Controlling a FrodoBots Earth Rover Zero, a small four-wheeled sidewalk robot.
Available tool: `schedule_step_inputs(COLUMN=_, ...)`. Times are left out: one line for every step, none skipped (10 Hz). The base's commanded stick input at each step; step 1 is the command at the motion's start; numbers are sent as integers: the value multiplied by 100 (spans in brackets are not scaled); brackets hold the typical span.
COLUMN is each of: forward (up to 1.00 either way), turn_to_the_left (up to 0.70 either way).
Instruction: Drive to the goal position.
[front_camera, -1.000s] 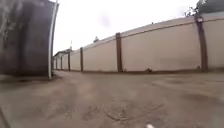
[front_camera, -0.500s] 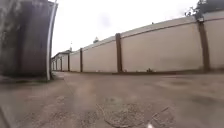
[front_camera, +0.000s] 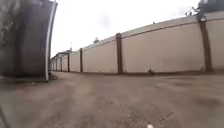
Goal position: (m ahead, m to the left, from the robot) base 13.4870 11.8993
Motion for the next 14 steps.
schedule_step_inputs(forward=30, turn_to_the_left=0)
schedule_step_inputs(forward=30, turn_to_the_left=0)
schedule_step_inputs(forward=30, turn_to_the_left=0)
schedule_step_inputs(forward=30, turn_to_the_left=0)
schedule_step_inputs(forward=30, turn_to_the_left=0)
schedule_step_inputs(forward=30, turn_to_the_left=0)
schedule_step_inputs(forward=30, turn_to_the_left=0)
schedule_step_inputs(forward=30, turn_to_the_left=23)
schedule_step_inputs(forward=30, turn_to_the_left=55)
schedule_step_inputs(forward=30, turn_to_the_left=60)
schedule_step_inputs(forward=30, turn_to_the_left=56)
schedule_step_inputs(forward=30, turn_to_the_left=24)
schedule_step_inputs(forward=30, turn_to_the_left=0)
schedule_step_inputs(forward=30, turn_to_the_left=0)
